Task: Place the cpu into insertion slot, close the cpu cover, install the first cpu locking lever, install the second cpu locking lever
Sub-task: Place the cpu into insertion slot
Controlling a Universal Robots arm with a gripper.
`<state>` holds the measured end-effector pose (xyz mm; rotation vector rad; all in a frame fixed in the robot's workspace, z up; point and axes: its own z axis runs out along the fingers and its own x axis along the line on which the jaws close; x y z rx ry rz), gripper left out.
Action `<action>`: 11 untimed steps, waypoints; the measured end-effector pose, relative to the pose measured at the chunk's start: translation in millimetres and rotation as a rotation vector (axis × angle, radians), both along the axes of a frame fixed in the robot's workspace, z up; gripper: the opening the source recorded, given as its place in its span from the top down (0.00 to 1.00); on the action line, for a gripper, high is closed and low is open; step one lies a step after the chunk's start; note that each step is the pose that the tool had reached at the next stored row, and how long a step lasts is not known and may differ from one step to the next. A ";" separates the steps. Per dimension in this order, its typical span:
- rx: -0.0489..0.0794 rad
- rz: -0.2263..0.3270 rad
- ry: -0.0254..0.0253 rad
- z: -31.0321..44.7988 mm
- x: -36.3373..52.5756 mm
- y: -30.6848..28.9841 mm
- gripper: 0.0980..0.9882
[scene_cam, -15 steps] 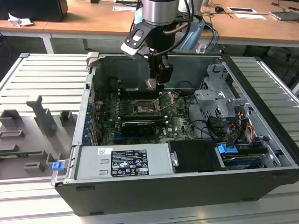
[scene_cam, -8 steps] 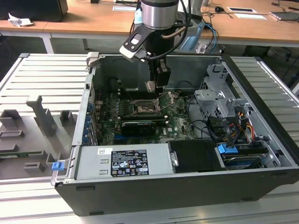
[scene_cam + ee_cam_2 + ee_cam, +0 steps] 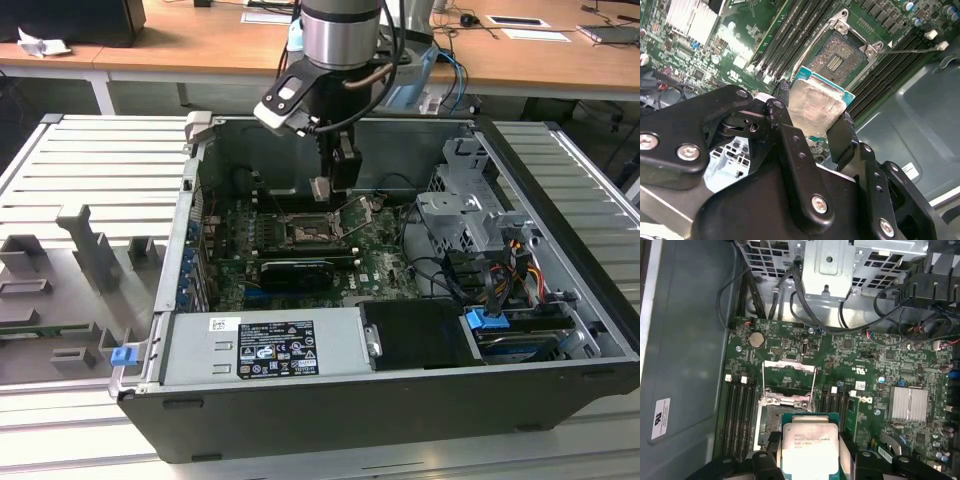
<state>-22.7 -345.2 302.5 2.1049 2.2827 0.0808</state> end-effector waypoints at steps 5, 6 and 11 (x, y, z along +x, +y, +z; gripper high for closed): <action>0.000 -0.077 0.0000 -2.4 0.0 0.0 0.50; 0.000 -0.097 -0.0001 -3.3 0.0 0.0 0.50; 0.000 -0.149 -0.0001 -7.6 -0.3 0.0 0.50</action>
